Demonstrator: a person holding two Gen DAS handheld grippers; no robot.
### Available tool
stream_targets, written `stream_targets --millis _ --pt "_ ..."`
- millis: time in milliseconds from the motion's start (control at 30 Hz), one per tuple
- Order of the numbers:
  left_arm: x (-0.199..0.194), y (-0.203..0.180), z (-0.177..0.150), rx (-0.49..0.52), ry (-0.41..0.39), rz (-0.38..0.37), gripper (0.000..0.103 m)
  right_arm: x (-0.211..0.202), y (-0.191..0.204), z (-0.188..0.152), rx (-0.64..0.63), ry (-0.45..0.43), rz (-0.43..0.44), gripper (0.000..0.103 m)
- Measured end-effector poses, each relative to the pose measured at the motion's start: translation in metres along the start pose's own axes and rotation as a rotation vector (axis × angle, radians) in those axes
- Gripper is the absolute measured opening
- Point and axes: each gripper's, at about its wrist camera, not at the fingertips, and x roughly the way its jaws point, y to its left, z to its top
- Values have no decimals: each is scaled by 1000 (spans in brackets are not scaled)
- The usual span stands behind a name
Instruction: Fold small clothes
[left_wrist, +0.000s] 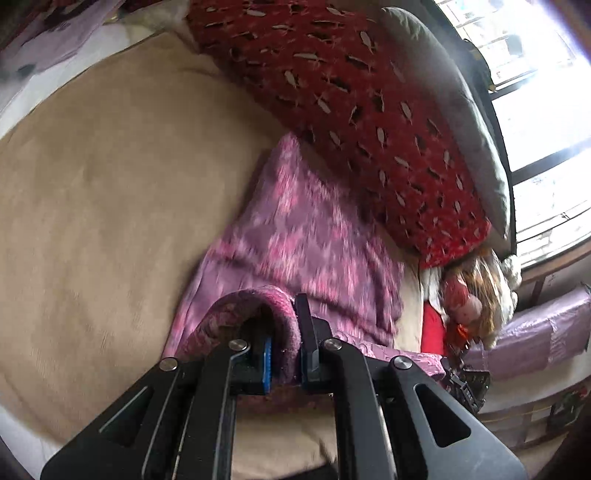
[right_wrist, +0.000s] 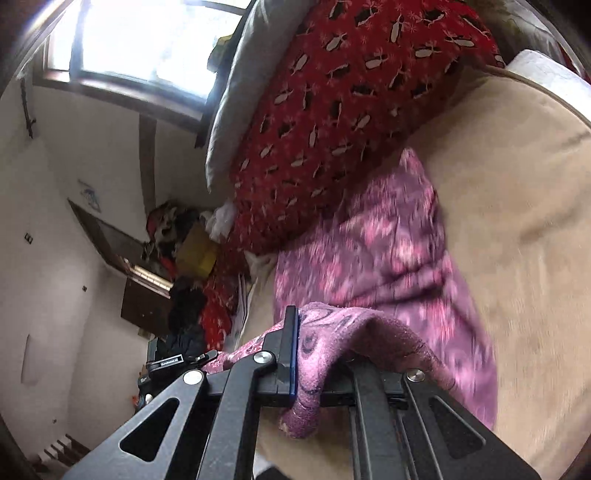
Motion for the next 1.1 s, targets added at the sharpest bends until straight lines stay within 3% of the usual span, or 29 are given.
stream_targets --millis 333,500,600,667,800,867,900,967,1033,1100 --pt "94 -10 103 -5 -13 82 8 73 -51 90 116 -112 -18 5" --pt "146 -7 127 11 24 181 8 104 -81 113 163 -122 -66 6" --pt "171 6 134 -39 65 209 8 120 -104 117 218 -104 -124 10" --pt "175 14 137 -90 88 191 8 125 -118 116 280 -86 -126 10" --pt "154 24 145 -191 100 54 8 114 -126 120 362 -110 -71 15" --pt "139 29 151 -229 88 -12 11 100 -125 123 385 -162 -56 27" --pt "130 30 153 -233 79 -47 17 88 -126 125 399 -209 -44 38" --pt "119 31 155 -220 59 -60 30 70 -124 126 402 -276 -57 49" --pt "105 33 154 -194 13 -25 53 63 -118 129 358 -259 -106 49" --pt "101 35 151 -177 9 -21 53 67 -107 129 284 -204 -178 51"
